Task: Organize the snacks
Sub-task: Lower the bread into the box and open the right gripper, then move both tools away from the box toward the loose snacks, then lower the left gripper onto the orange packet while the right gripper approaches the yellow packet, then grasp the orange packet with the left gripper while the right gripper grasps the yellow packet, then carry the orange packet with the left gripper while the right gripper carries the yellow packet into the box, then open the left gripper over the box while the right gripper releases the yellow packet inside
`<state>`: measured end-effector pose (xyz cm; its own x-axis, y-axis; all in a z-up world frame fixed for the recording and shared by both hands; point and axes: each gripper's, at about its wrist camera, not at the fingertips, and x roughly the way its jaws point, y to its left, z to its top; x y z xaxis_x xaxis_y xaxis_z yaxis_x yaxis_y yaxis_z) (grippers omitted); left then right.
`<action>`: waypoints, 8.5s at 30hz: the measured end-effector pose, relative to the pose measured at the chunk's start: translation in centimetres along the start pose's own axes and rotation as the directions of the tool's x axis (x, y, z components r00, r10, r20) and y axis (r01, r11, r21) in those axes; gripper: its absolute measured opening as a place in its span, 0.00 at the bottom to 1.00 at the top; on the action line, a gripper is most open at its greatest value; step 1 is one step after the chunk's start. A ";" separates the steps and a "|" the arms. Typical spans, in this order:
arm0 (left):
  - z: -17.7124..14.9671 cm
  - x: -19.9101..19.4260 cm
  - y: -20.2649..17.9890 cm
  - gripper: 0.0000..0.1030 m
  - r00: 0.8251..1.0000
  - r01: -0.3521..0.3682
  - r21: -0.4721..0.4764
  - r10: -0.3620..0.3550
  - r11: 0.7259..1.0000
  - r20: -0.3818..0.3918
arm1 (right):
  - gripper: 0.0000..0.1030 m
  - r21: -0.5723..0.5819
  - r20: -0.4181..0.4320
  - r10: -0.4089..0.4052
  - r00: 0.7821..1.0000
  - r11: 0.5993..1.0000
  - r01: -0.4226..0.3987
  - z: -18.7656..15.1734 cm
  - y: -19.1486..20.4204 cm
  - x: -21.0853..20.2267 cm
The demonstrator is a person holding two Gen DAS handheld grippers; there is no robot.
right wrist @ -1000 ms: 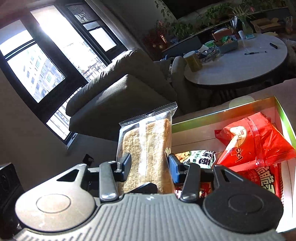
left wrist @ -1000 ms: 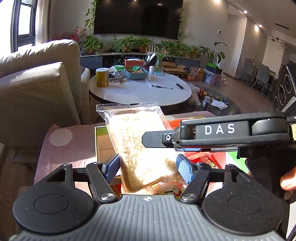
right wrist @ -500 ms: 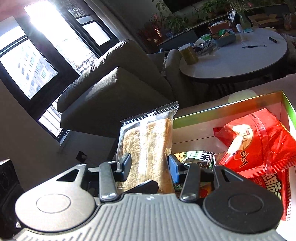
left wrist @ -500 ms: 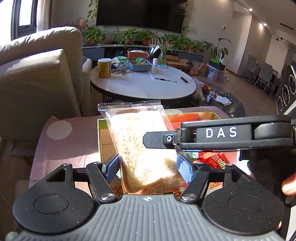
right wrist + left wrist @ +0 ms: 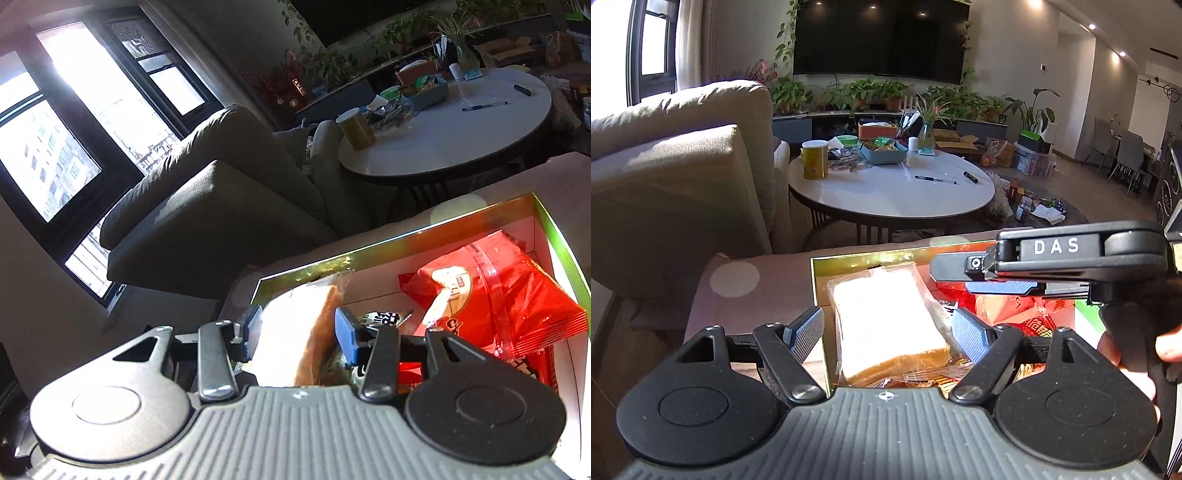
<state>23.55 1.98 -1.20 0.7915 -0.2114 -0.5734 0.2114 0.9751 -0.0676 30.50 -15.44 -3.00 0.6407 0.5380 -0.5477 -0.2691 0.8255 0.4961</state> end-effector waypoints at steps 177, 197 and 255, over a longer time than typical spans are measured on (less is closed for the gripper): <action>-14.2 -5.6 -6.0 0.57 0.952 -0.195 0.042 0.200 0.980 -0.232 | 0.60 -0.271 -0.082 -0.405 0.910 0.888 0.371 -14.9 -0.8 -8.0; -12.2 -10.7 -5.1 0.43 0.983 -0.170 -0.018 0.168 0.985 -0.073 | 0.47 -0.176 0.079 -0.295 0.952 0.936 0.305 -12.4 -0.4 -14.2; -1.7 4.5 -10.4 0.58 1.000 0.022 0.011 -0.023 1.000 0.021 | 0.54 -0.136 0.150 -0.160 0.976 0.974 0.181 -3.1 -6.7 -9.1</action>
<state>23.98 -9.01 -4.48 0.7986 -0.2347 -0.5543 0.2353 0.9693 -0.0714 24.24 -25.35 -3.38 0.7757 0.3674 -0.5131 -0.2442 0.9245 0.2928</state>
